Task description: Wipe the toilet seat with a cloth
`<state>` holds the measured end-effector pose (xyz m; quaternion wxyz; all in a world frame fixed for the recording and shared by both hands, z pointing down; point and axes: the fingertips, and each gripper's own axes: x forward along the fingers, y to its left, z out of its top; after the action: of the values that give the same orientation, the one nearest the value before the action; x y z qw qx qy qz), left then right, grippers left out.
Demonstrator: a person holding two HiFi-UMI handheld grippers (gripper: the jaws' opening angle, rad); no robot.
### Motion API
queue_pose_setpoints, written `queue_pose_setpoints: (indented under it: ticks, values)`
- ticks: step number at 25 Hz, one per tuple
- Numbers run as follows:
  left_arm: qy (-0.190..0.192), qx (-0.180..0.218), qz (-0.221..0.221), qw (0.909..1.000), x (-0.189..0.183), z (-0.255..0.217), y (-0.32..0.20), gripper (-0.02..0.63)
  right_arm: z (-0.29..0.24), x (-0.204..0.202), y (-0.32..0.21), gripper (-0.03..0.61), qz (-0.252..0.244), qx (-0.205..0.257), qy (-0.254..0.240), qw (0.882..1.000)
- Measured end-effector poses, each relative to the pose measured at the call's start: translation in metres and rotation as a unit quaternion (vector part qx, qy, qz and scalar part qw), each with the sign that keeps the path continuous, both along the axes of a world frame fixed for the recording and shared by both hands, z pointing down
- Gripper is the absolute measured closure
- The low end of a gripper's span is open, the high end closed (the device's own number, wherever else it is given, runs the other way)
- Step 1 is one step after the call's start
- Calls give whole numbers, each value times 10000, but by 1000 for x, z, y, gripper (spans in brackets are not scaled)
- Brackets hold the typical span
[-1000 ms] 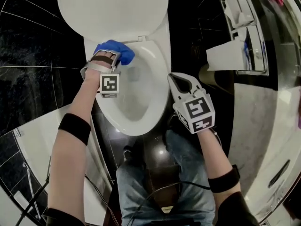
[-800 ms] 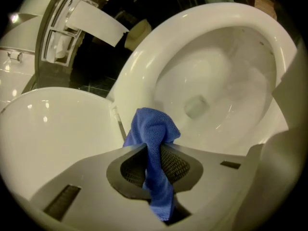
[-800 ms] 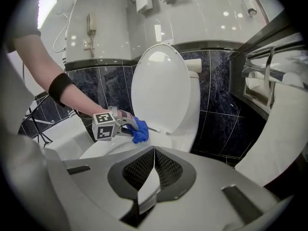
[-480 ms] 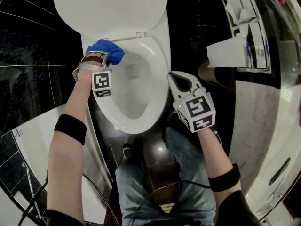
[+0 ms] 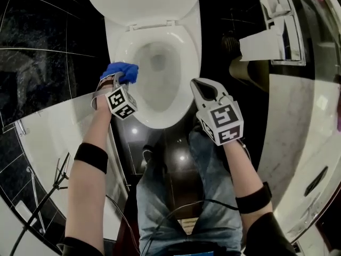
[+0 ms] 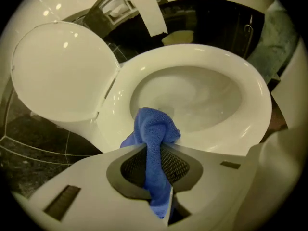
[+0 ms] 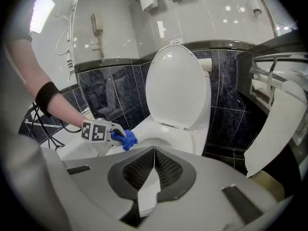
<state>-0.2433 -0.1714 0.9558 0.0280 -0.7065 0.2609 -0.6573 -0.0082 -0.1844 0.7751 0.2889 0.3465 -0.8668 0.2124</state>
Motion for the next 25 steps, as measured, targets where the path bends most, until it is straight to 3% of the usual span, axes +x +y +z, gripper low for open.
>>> queue_pose_setpoints:
  ticks: [6, 12, 15, 21, 25]
  values:
    - [520, -357, -915, 9938, 36, -8, 69, 548, -19, 6, 26, 563, 53, -47, 49, 10000]
    - [1066, -601, -1947, 9732, 66, -10, 119, 548, -34, 7, 40, 564, 108, -46, 49, 9999]
    - [1258, -749, -2181, 9649, 90, -11, 140, 548, -38, 7, 46, 563, 131, -71, 42, 9999]
    - [1775, -1138, -2698, 9395, 139, -15, 167, 548, -42, 13, 51, 563, 141, -110, 82, 9998]
    - [2204, -1374, -3114, 9141, 161, -11, 177, 546, -44, 18, 53, 563, 133, -121, 93, 9998]
